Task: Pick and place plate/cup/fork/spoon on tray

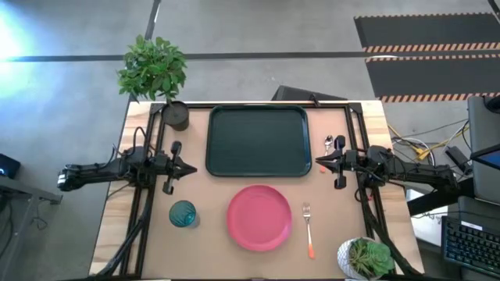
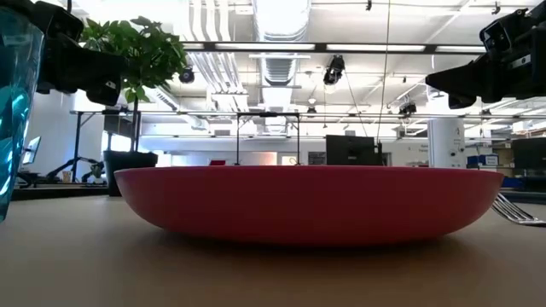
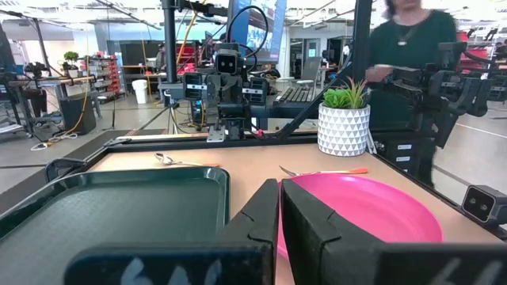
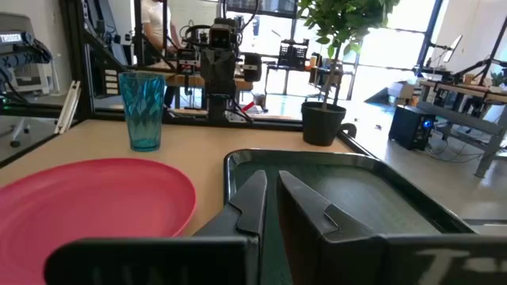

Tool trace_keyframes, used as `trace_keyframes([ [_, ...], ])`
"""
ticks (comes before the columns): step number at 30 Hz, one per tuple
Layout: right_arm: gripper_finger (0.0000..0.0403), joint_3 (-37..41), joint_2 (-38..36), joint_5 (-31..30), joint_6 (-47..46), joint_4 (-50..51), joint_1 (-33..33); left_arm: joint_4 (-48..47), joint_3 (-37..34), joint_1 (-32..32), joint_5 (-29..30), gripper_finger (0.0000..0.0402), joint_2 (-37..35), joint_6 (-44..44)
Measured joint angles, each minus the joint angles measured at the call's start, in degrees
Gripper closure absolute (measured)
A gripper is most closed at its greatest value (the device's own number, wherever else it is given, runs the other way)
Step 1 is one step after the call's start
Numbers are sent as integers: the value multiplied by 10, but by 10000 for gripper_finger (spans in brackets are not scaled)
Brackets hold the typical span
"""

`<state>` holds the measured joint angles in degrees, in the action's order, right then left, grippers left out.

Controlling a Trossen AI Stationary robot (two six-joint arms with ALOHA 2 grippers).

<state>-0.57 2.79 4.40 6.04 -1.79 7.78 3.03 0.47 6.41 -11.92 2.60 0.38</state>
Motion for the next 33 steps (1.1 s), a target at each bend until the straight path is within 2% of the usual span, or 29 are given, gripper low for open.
trace_keyframes([
  [33,381,0,0,0,-16,-2,0,0,0,0,0,402,0,0],
])
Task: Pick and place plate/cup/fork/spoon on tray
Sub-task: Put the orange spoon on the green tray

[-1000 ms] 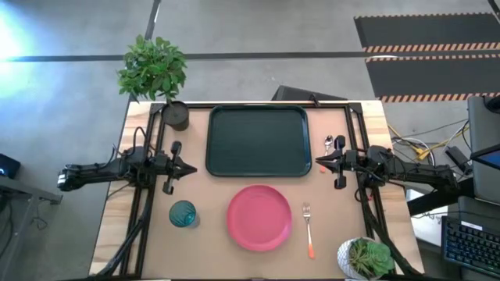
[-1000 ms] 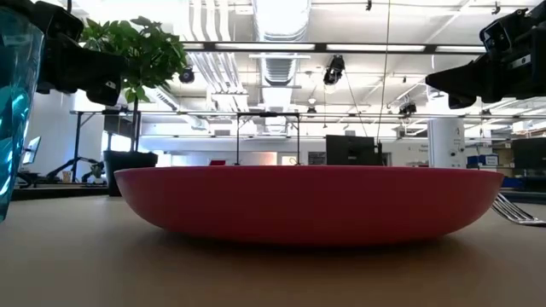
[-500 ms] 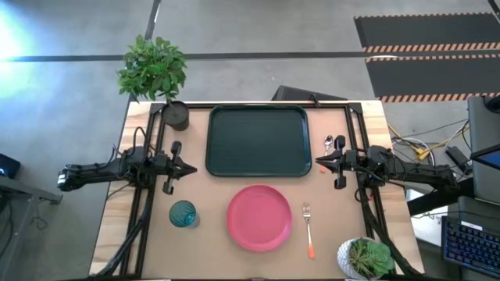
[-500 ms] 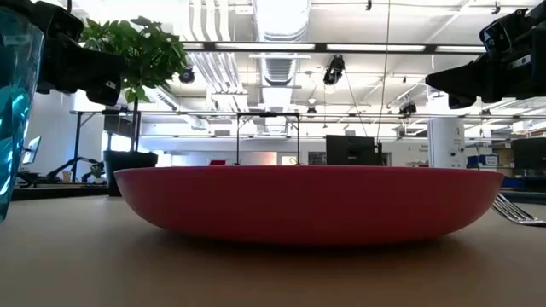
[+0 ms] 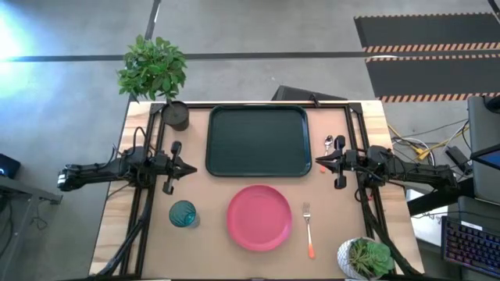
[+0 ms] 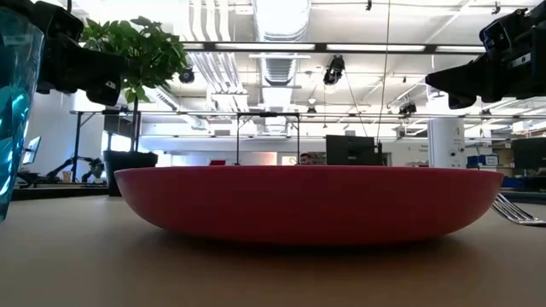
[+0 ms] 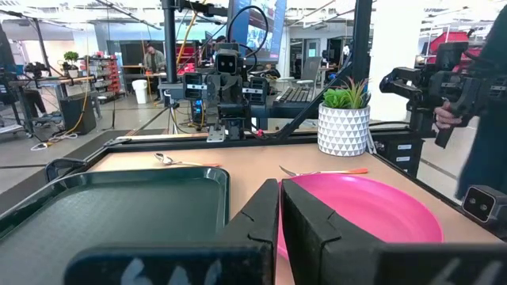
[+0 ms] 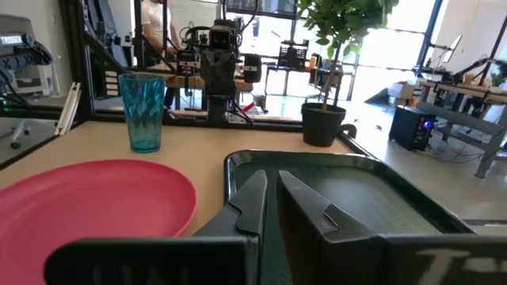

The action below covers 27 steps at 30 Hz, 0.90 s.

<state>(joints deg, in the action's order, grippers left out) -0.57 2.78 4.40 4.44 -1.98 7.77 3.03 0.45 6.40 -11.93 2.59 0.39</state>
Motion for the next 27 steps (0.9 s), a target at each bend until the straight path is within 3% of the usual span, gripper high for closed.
trace_keyframes([
  [9,381,-5,0,-13,-189,-1,0,0,0,0,0,402,0,0],
  [13,381,-13,0,-23,-258,-69,0,0,0,0,0,402,0,0],
  [21,381,-14,0,-107,-347,-242,0,0,0,0,4,402,0,21],
  [27,381,-14,0,-150,-385,-268,0,9,0,0,4,402,0,24],
])
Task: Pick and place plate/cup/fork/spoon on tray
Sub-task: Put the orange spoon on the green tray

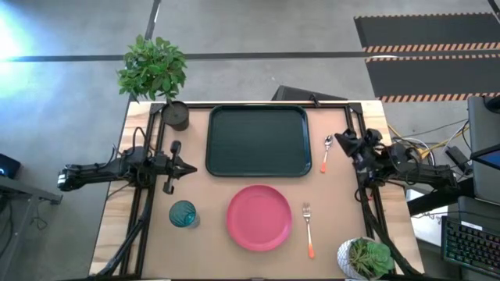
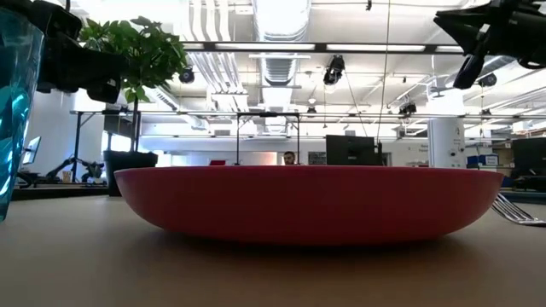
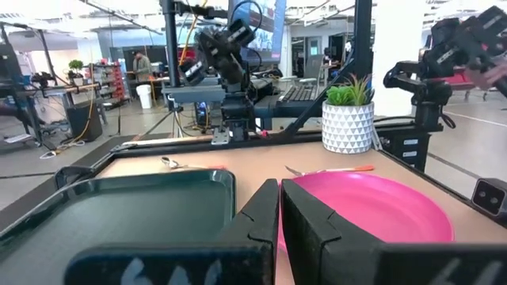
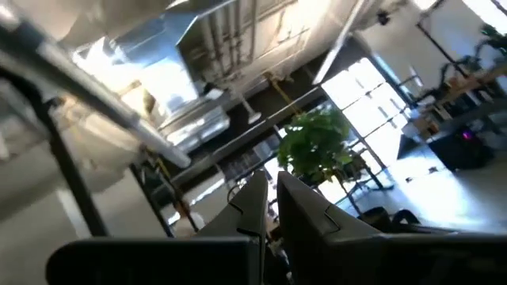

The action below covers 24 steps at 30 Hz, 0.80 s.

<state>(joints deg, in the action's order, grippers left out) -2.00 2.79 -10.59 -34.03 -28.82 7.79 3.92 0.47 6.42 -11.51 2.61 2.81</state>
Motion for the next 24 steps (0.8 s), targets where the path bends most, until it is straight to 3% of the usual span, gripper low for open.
trace_keyframes([
  [3,381,0,3,-17,-30,-1,0,34,0,0,23,402,0,-2],
  [8,381,-11,28,-30,-47,0,0,170,0,0,85,402,0,-136],
  [15,381,-128,103,14,43,31,0,288,0,0,139,402,0,-155],
  [19,369,-269,162,13,79,251,0,288,0,0,141,402,0,-156],
  [24,320,-448,271,-23,81,535,0,293,0,0,143,402,-1,-159],
])
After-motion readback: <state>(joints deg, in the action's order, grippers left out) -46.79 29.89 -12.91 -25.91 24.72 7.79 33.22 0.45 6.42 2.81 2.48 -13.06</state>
